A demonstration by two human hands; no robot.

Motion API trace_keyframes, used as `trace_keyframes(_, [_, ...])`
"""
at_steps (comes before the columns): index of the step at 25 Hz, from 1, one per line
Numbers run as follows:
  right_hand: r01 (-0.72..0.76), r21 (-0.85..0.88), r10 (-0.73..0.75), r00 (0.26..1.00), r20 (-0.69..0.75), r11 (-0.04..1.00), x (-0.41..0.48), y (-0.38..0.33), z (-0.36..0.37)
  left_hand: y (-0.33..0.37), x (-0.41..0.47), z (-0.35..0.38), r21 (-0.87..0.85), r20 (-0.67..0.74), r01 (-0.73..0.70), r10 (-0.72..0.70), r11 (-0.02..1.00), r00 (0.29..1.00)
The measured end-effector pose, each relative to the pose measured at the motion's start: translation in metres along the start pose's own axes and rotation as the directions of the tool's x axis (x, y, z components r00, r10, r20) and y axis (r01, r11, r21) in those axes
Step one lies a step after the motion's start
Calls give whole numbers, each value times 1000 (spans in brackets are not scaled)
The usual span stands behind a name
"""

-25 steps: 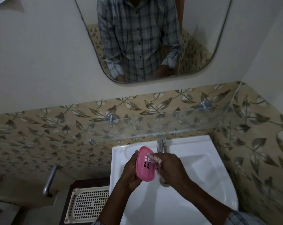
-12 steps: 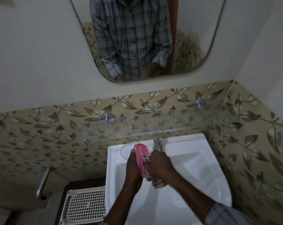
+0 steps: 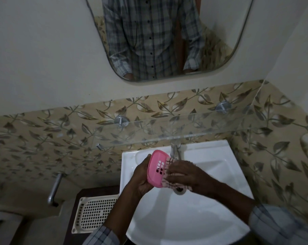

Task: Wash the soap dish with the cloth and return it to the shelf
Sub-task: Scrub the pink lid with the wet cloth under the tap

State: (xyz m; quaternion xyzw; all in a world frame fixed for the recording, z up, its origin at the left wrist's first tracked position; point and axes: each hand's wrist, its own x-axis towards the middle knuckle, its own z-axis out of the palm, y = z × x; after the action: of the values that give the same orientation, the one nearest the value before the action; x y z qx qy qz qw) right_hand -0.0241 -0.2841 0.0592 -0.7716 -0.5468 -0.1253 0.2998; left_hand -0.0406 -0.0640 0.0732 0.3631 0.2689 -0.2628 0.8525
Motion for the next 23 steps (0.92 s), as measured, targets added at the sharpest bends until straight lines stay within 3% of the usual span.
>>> trace_keyframes(2, [-48, -136, 47, 999, -14, 990, 0, 18, -6, -4, -1, 4, -54, 54, 49, -46, 997, 997])
trace_keyframes(5, [-268, -186, 229, 951, -208, 945, 17, 17, 5, 0, -1, 9, -110, 83, 27, -18, 994, 996])
trace_keyframes(6, [-244, -168, 206, 954, -217, 955, 19, 6, 12, 1, 0, 7, -105, 76, 2, 6, 995, 997])
trace_keyframes(9, [20, -175, -34, 997, -74, 984, 4, -11, 25, 2, 2, 0, 17, 16, 7, -7, 1000, 1000])
trace_keyframes(10, [36, -199, -45, 998, -41, 979, 1, -4, 20, 0, 2, 0, 40, 18, 26, -26, 999, 999])
trace_keyframes(13, [-165, -213, 134, 979, -153, 963, 8, 8, 12, -1, 3, -1, 9, 26, 17, -17, 1000, 1000])
trace_keyframes(17, [110, -223, -115, 993, -6, 969, 4, 4, 12, -2, 0, 2, 59, 65, 46, -50, 997, 997])
trace_keyframes(20, [-63, -257, 41, 995, -87, 964, 9, 14, 1, -1, 2, -2, 28, 67, -1, -1, 1000, 998])
trace_keyframes(23, [70, -234, -82, 996, -39, 970, 5, 2, 12, -2, 6, -6, 54, 86, 12, -17, 998, 996])
